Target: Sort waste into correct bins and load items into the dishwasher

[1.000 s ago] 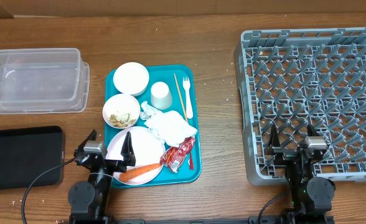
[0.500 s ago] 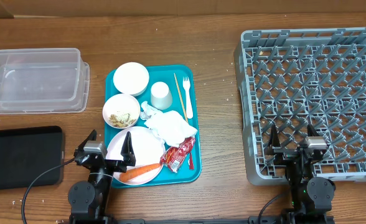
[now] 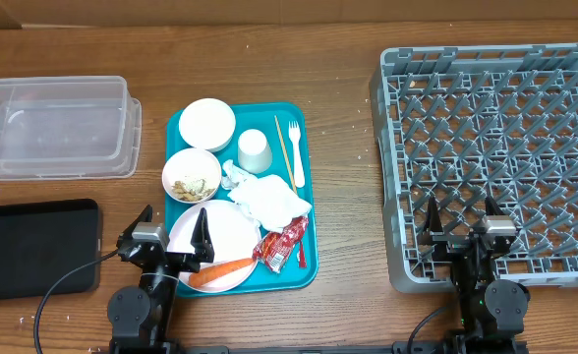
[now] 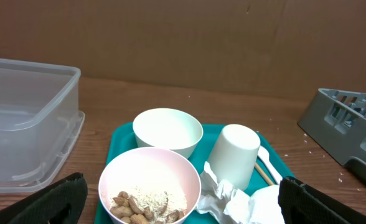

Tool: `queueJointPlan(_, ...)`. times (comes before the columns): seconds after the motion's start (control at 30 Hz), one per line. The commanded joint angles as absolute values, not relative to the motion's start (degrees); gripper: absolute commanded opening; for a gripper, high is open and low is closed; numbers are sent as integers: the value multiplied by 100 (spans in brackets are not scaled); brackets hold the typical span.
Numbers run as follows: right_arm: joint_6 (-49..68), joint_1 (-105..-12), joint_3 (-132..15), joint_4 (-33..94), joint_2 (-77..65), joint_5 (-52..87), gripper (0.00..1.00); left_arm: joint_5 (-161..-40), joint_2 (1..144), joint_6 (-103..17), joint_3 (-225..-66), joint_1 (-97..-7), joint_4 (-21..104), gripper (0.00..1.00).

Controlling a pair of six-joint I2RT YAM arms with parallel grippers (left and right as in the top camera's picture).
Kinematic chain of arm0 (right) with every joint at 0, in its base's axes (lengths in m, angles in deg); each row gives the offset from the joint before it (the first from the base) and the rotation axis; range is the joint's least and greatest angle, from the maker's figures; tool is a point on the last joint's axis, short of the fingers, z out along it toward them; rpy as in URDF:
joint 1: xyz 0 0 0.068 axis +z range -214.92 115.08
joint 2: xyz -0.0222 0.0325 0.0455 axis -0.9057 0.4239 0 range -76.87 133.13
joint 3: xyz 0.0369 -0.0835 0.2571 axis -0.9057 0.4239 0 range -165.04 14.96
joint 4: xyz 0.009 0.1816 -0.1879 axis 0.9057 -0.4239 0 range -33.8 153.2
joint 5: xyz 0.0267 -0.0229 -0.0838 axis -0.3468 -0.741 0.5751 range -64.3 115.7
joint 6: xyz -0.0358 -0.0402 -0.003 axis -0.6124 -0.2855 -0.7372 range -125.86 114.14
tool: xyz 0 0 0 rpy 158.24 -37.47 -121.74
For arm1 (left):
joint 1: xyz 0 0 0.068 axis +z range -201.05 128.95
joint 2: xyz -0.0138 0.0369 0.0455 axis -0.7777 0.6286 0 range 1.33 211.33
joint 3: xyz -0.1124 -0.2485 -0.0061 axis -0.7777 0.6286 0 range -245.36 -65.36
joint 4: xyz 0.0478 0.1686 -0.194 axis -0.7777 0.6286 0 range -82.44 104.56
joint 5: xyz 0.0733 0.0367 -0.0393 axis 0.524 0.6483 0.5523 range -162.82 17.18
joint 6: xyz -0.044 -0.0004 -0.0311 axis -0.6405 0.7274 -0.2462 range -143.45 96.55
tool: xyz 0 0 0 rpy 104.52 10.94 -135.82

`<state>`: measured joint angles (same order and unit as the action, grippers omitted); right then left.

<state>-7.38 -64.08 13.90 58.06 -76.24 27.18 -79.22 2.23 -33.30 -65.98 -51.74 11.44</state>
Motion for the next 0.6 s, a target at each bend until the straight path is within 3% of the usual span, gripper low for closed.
queueJointPlan(0.0, -758, -6375, 1452, 5849, -7670, 2696, 100, -7858, 160, -3201, -6563, -5194, 1155, 100)
queueJointPlan(0.43, -758, -6375, 1452, 5849, -7670, 2696, 100, -7867, 160, -3264, -6563, -5194, 1035, 100)
queueJointPlan(0.5, -758, -6375, 1452, 5849, -7670, 2696, 100, -8365, 158, -3998, -6563, -5196, 792, 100)
queueJointPlan(0.57, -758, -6375, 1452, 5849, -7670, 2696, 100, -9889, 158, -5583, -6563, -5196, 762, 100)
